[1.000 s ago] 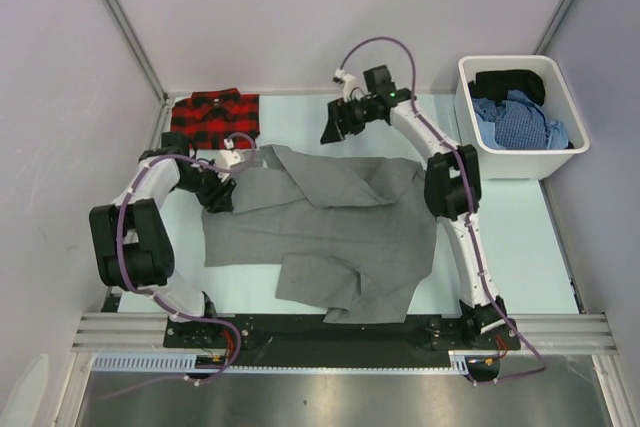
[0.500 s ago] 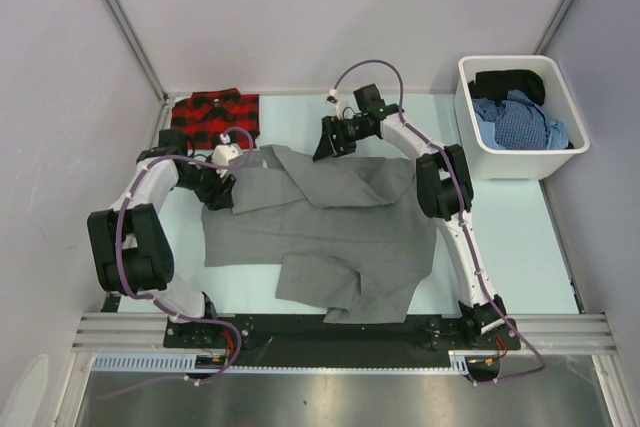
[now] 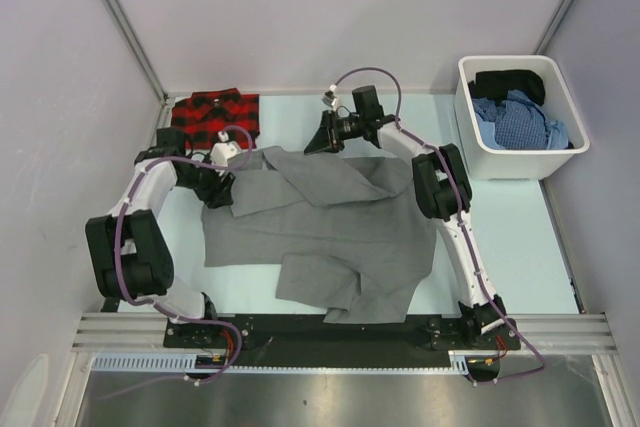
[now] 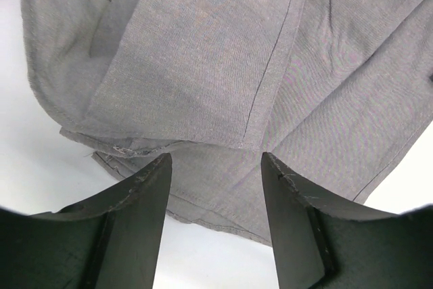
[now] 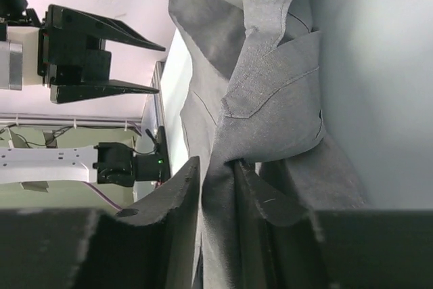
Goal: Fold and stack the long sleeve shirts
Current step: Fold the shirt
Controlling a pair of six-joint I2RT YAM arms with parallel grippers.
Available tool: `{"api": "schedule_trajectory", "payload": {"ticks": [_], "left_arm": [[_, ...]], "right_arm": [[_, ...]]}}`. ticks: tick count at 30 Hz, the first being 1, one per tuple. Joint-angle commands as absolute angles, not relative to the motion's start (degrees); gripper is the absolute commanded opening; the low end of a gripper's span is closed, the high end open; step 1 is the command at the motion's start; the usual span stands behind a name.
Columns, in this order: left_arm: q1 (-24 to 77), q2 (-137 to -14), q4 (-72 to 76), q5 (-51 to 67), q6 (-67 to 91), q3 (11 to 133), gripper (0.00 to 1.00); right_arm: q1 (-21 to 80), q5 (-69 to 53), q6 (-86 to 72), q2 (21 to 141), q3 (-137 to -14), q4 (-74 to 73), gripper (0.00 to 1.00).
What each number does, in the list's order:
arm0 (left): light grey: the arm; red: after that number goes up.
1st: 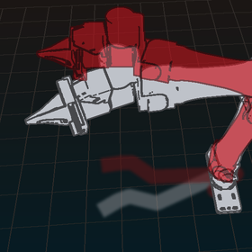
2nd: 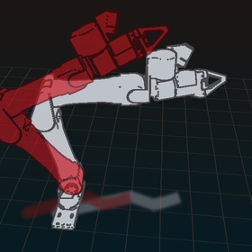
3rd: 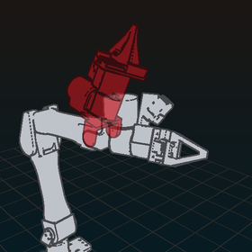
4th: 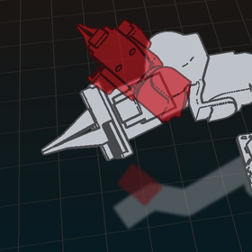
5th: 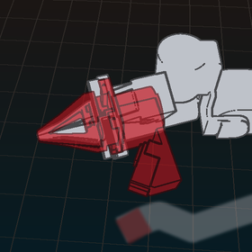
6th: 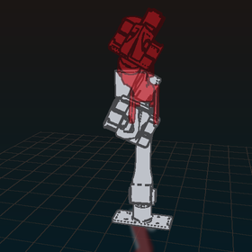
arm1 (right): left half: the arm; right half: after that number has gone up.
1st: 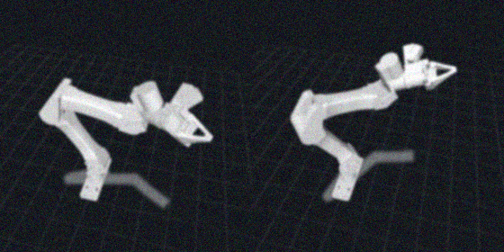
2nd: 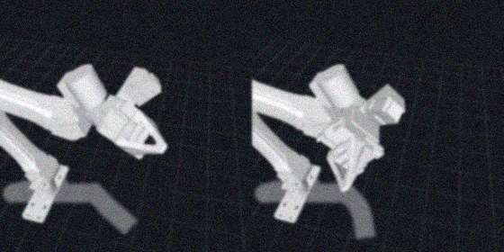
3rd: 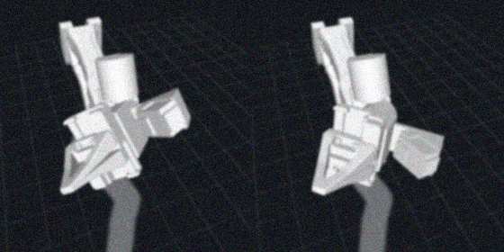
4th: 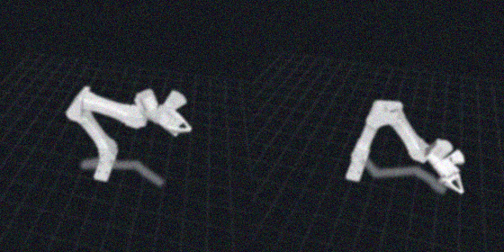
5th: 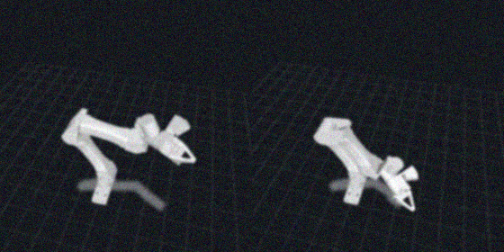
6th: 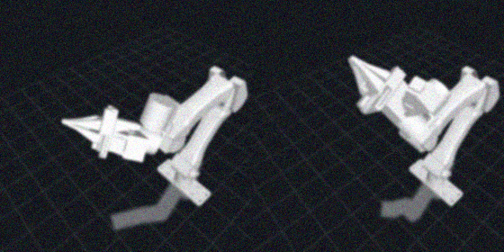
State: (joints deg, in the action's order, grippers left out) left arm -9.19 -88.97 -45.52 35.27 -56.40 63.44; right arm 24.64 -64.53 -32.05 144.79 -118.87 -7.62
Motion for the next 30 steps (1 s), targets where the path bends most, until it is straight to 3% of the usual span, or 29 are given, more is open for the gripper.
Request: {"api": "schedule_trajectory", "payload": {"ticks": [1, 4, 15, 22, 30], "left_arm": [[-9.67, -86.48, -45.09, 37.27, -55.99, 62.41, 0.59], [-9.67, -86.22, -44.56, 37.97, -56.07, 61.70, 0.58], [-4.58, -79.01, -32.71, 33.66, -68.53, 48.53, 0.64], [1.13, -81.03, -26.11, 28.66, -72.42, 45.27, 0.62], [3.08, -80.86, -28.21, 26.28, -79.71, 43.95, 0.61]], "right_arm": [[25.05, -65.57, -33.49, 140.19, -119.53, -4.13, 0.19], [24.61, -64.60, -33.14, 138.00, -120.23, -4.40, 0.00], [22.24, -62.23, -26.46, 135.70, -127.97, -12.92, 0.00], [21.80, -61.79, -25.14, 135.70, -129.99, -15.37, 0.00], [18.28, -60.65, -24.61, 135.97, -133.59, -17.31, 0.00]]}}
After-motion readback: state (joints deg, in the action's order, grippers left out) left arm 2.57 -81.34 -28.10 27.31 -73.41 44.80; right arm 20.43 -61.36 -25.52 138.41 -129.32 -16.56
